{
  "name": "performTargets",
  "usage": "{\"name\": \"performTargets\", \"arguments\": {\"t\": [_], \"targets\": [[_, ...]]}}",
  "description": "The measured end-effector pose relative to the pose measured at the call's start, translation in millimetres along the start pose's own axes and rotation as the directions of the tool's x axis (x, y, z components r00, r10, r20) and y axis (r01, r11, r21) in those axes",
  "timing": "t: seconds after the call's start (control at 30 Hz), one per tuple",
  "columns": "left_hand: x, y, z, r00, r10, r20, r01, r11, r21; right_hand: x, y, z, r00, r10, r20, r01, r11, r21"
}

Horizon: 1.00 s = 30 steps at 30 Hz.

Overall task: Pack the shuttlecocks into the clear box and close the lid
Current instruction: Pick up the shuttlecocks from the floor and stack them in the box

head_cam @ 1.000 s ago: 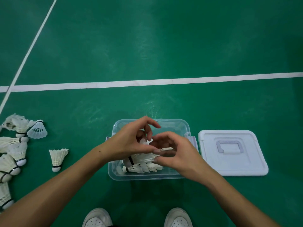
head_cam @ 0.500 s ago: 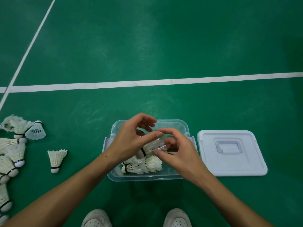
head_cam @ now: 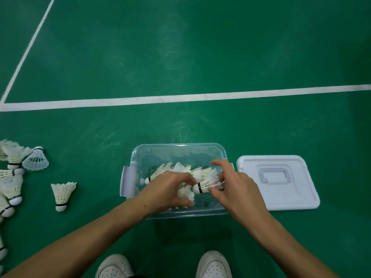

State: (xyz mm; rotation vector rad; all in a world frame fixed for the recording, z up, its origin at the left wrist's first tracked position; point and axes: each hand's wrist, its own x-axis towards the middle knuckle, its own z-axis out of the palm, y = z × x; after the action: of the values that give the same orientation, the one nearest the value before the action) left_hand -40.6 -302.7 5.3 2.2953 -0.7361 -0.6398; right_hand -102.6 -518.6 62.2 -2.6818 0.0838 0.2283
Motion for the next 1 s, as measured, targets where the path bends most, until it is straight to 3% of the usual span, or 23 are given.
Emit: {"name": "performTargets", "arguments": {"t": [0.17,0.4,0.63,1.0], "targets": [[8.2,1.6,7.4,0.995,-0.049,0.084,0.041,0.994,0.103,-3.3,-4.7,3.4,0.999,0.016,0.031,-0.014,0.998,-0.063],[10.1,1.9,4.9,0.995,-0.052,0.082,0.032,0.971,0.235,-5.9,-8.5,9.6,1.0,-0.02,0.02,0.023,0.992,-0.123],[16.8,11.9,10.0,0.984,-0.029,0.178,-0.064,0.867,0.495,-9.2,-15.9,7.8,0.998,-0.033,0.056,0.044,0.979,-0.201],[9.7,3.7,-5.0,0.989,-0.05,0.139,-0.003,0.933,0.36,-9.7,-13.1,9.9,0.998,-0.043,0.053,0.052,0.983,-0.179]]}}
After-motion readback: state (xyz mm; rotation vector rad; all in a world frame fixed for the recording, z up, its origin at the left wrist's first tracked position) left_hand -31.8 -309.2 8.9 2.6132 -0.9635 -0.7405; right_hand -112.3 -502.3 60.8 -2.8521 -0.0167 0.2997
